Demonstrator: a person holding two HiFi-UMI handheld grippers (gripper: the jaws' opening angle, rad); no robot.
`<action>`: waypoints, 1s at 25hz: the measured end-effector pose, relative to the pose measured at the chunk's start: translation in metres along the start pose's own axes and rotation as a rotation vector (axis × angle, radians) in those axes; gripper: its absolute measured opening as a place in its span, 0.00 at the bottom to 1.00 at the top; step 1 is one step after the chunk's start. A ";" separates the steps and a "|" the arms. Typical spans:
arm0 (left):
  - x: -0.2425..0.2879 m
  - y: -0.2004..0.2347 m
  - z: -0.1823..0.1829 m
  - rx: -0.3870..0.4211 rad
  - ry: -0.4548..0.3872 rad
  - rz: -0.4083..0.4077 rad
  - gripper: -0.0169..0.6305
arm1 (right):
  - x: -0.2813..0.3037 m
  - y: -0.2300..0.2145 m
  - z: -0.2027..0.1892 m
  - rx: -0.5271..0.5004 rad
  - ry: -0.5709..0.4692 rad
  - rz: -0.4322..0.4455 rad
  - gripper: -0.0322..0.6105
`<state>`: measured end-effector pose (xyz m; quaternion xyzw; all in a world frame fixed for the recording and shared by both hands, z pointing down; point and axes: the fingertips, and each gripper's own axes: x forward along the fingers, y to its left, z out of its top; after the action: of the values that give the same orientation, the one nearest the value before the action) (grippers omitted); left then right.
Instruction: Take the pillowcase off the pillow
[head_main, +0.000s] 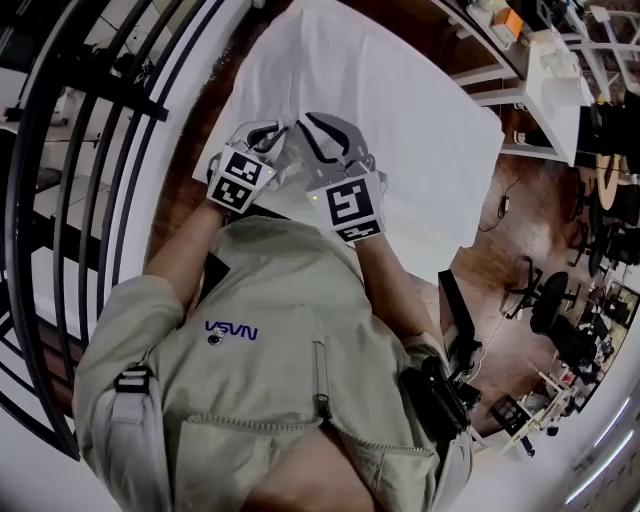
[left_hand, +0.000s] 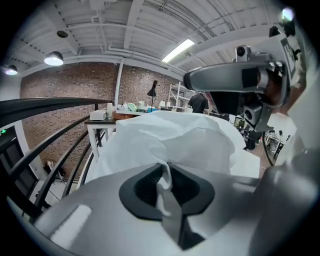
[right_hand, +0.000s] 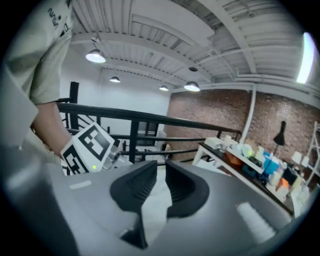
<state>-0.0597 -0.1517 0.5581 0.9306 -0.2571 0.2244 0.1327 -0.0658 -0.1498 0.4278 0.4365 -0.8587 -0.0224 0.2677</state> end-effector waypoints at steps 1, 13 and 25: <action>-0.001 0.001 -0.001 0.003 -0.001 0.002 0.07 | 0.012 0.011 0.000 -0.032 0.016 0.044 0.13; -0.012 0.006 -0.025 -0.047 0.032 0.029 0.04 | 0.047 -0.005 -0.117 -0.112 0.464 0.061 0.05; -0.014 0.014 -0.045 -0.122 0.029 0.058 0.04 | 0.049 0.018 -0.120 -0.299 0.492 0.150 0.23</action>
<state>-0.0940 -0.1405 0.5922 0.9096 -0.2951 0.2255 0.1864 -0.0453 -0.1528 0.5567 0.3199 -0.7851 -0.0225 0.5299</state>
